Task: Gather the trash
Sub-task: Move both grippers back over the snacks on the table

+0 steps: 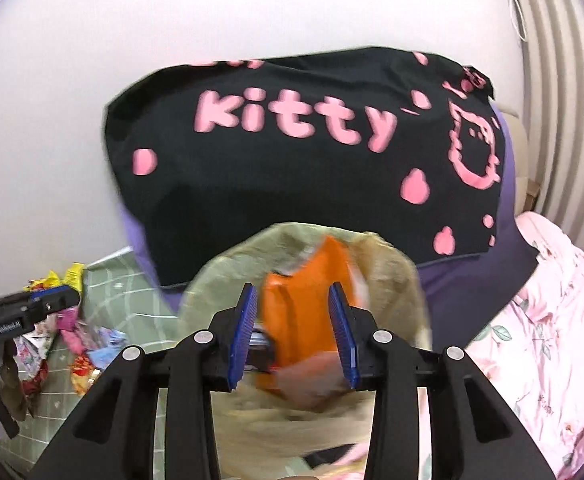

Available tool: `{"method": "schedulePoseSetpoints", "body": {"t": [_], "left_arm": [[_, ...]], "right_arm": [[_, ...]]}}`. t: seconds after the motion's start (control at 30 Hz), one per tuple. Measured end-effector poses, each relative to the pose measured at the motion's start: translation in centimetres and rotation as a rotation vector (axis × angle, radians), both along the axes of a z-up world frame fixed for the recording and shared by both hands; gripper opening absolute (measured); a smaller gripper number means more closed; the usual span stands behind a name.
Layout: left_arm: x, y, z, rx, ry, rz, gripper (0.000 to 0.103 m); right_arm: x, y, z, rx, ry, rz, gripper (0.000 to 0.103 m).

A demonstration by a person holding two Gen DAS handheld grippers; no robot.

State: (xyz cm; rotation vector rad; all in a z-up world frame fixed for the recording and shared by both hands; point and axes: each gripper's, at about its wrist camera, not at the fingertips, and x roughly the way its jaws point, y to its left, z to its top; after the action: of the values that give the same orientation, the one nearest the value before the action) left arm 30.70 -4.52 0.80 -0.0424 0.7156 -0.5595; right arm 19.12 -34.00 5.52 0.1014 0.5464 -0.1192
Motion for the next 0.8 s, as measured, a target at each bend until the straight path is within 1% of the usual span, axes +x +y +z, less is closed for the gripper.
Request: {"method": "schedulePoseSetpoints", "body": {"t": [0.03,0.07,0.13,0.17,0.2,0.23,0.27,0.3,0.4,0.43,0.5,0.53,0.63,0.67,0.7,0.77,0.8], "left_arm": [[-0.1,1.8,-0.4,0.009,-0.001,0.039,0.038],[-0.1,3.4,-0.7,0.014,0.000,0.069,0.038],[-0.4,6.9,-1.5,0.025,0.009,0.146,0.040],[-0.2,8.3,-1.8,0.028,0.013,0.180,0.041],[-0.3,11.0,-2.5,0.028,0.023,0.241,0.042],[-0.3,12.5,-2.8,0.025,0.030,0.276,0.042],[-0.2,14.3,-3.2,0.020,0.039,0.316,0.042],[-0.1,16.4,-3.6,0.010,0.050,0.364,0.042],[0.4,21.9,-4.4,-0.034,0.066,0.484,0.045],[0.7,23.5,-4.6,-0.058,0.072,0.511,0.046],[1.9,25.9,-4.8,-0.101,0.084,0.523,0.048],[2.4,26.1,-4.8,-0.105,0.075,0.517,0.049],[4.3,26.1,-4.5,-0.044,0.024,0.485,0.050],[5.0,25.9,-4.6,-0.027,0.017,0.476,0.050],[6.1,25.8,-4.6,-0.010,0.016,0.468,0.050],[7.3,25.7,-5.1,-0.010,0.027,0.446,0.050],[8.1,25.4,-5.5,-0.007,0.046,0.429,0.050]], "right_arm": [[0.1,1.5,0.0,0.001,-0.008,0.025,0.038],[0.2,2.4,0.0,0.005,-0.011,0.046,0.042],[0.7,5.1,-0.4,0.028,0.000,0.134,0.043],[1.0,6.1,-0.7,0.033,0.008,0.161,0.043],[1.3,7.1,-0.9,0.036,0.011,0.183,0.043],[1.7,8.4,-1.2,0.035,0.012,0.207,0.044],[2.1,9.7,-1.5,0.032,0.011,0.233,0.050],[2.5,10.7,-1.7,0.029,0.011,0.251,0.053],[3.7,13.9,-2.4,0.038,0.041,0.328,0.053],[4.4,15.3,-2.8,0.036,0.067,0.364,0.053],[4.9,17.2,-3.2,0.014,0.091,0.405,0.053],[4.8,17.8,-3.4,0.005,0.098,0.421,0.053],[5.2,20.3,-4.6,-0.031,0.130,0.513,0.053],[5.1,20.8,-4.9,-0.039,0.135,0.527,0.053],[5.2,21.2,-5.2,-0.043,0.143,0.541,0.053],[5.6,21.9,-5.9,-0.025,0.164,0.561,0.053],[5.9,22.1,-6.3,-0.015,0.176,0.561,0.053]]}}
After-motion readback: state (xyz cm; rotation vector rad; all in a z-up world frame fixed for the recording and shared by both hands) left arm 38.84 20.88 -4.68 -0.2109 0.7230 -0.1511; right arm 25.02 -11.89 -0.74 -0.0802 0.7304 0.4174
